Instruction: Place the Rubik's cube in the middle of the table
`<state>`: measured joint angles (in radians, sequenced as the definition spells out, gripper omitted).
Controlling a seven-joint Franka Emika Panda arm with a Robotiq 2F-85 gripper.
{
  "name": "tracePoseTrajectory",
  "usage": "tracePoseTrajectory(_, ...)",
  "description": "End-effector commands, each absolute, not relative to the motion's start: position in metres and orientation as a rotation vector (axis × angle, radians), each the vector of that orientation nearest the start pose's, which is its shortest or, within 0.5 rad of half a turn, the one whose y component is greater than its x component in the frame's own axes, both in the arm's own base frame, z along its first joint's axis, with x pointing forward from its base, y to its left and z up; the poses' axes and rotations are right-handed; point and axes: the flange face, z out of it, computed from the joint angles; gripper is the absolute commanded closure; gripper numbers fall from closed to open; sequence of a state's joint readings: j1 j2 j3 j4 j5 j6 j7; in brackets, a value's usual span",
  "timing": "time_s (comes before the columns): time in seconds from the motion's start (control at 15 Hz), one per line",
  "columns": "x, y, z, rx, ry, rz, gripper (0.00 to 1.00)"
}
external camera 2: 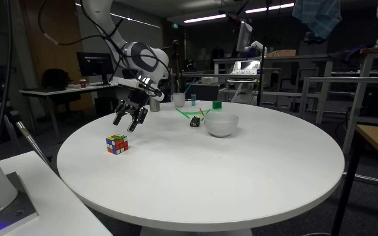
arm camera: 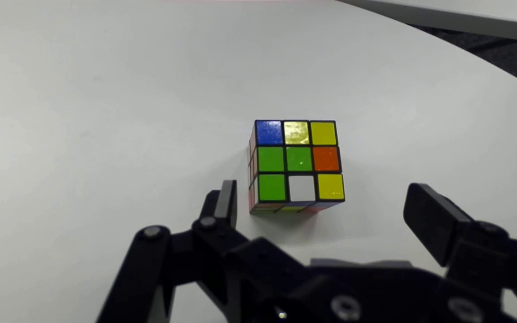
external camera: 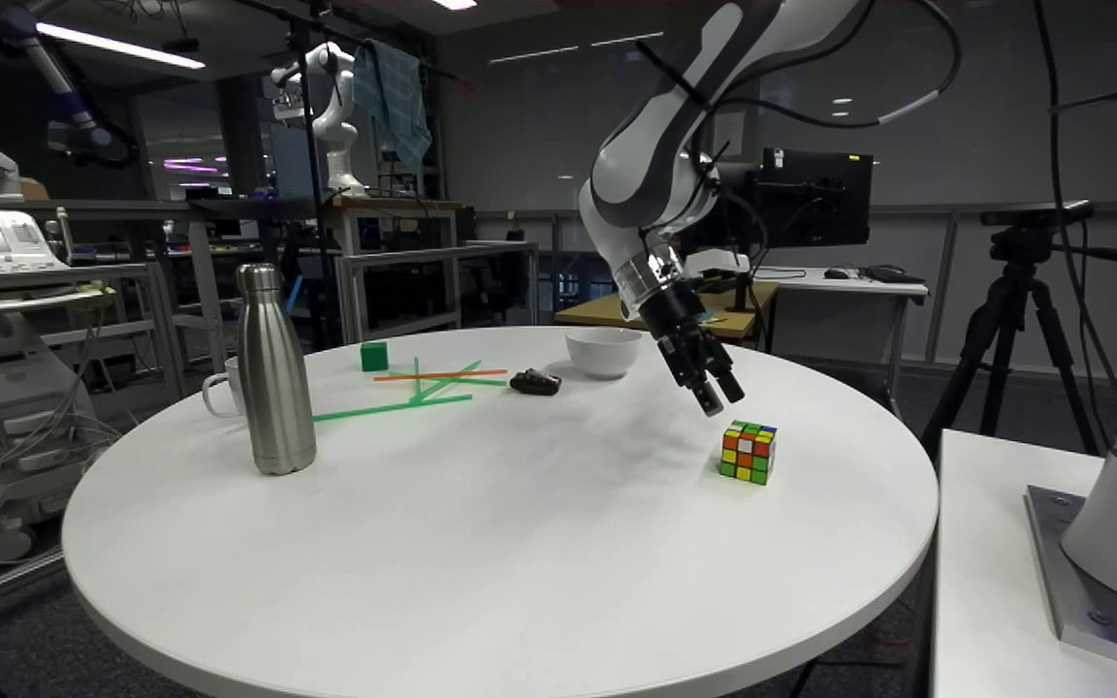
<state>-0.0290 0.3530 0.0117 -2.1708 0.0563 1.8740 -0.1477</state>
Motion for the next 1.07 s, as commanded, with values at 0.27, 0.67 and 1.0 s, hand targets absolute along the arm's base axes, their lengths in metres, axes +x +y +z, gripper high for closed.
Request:
tracePoseTrajectory(0.27, 0.462, 0.004, 0.187, -2.887, -0.196, 0.988, 0.00)
tracePoseTrajectory(0.67, 0.452, 0.005, 0.180, -2.881, -0.248, 1.036, 0.00)
tracePoseTrajectory(1.0, 0.456, 0.004, 0.179, -2.854, -0.204, 1.060, 0.00)
